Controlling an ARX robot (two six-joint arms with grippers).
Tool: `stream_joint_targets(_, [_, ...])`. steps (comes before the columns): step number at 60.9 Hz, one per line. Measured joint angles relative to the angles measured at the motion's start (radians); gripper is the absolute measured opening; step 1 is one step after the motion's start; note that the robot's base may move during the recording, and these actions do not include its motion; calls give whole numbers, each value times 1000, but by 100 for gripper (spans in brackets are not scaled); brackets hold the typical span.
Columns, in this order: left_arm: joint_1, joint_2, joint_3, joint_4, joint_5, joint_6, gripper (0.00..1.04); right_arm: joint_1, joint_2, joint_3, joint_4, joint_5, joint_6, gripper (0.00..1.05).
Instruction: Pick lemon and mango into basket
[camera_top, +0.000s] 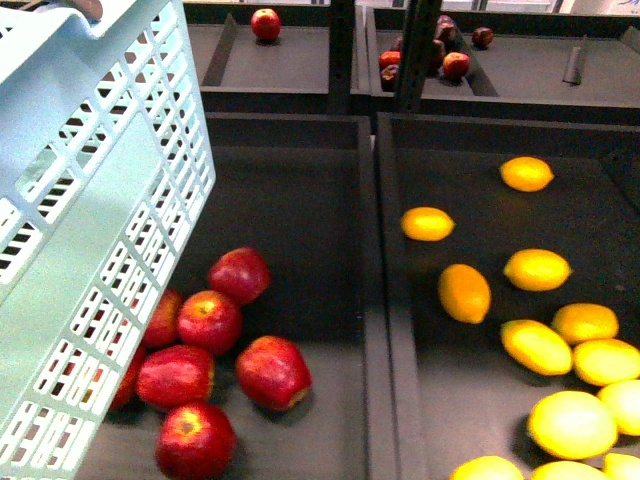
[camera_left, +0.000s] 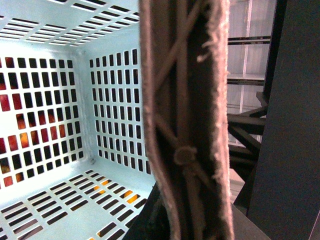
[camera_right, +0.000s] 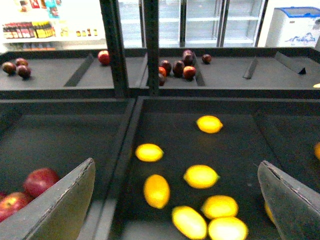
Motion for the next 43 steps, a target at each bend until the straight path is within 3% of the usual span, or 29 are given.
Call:
stream_joint_targets(33, [8, 0, 0, 0, -29, 12, 5, -1, 0, 0, 0, -7, 0, 96])
stream_joint_targets(43, [5, 0, 0, 0, 3, 11, 5, -1, 0, 0, 0, -3, 0, 96])
